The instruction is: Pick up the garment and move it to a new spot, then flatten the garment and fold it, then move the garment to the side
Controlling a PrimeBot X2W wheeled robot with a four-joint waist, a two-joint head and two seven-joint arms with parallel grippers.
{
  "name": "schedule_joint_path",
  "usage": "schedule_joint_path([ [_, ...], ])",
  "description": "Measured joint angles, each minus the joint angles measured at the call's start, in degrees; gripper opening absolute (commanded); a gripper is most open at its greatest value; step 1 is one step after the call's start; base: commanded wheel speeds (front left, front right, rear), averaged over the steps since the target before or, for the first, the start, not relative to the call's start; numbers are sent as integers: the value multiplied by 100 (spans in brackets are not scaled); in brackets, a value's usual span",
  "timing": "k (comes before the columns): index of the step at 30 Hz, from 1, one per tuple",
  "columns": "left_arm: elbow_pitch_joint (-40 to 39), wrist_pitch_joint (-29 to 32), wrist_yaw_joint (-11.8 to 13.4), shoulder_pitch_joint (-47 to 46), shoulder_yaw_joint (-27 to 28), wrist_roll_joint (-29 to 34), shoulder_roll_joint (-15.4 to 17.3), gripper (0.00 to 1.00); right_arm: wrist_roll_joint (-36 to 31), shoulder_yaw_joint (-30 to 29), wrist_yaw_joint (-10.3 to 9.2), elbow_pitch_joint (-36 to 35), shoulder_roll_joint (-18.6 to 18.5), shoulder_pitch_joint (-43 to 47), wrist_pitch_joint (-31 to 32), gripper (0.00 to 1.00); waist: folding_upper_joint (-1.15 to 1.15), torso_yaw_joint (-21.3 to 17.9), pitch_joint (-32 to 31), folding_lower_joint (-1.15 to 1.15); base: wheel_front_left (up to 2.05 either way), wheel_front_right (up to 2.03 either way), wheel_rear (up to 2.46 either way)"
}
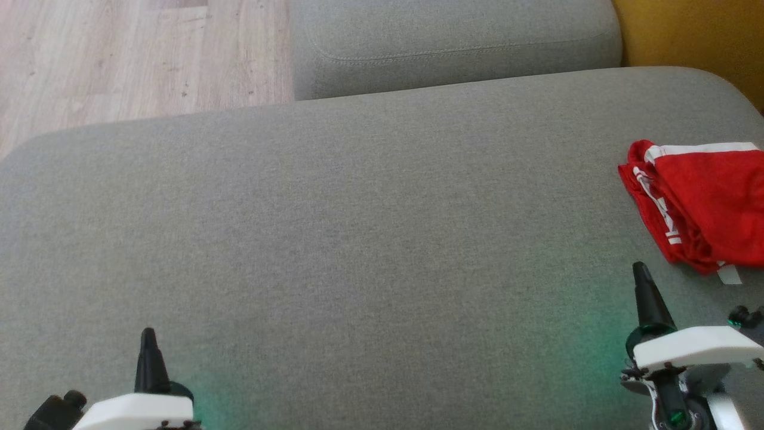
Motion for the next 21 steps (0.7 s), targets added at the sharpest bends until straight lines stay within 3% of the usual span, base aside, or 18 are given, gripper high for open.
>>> schedule_joint_path([
  [21,-124,332,-2,-125,71,-1160,-35,0,1258,-197,0,26,53,-120,77,0,0,59,-27,0,0,0,0],
])
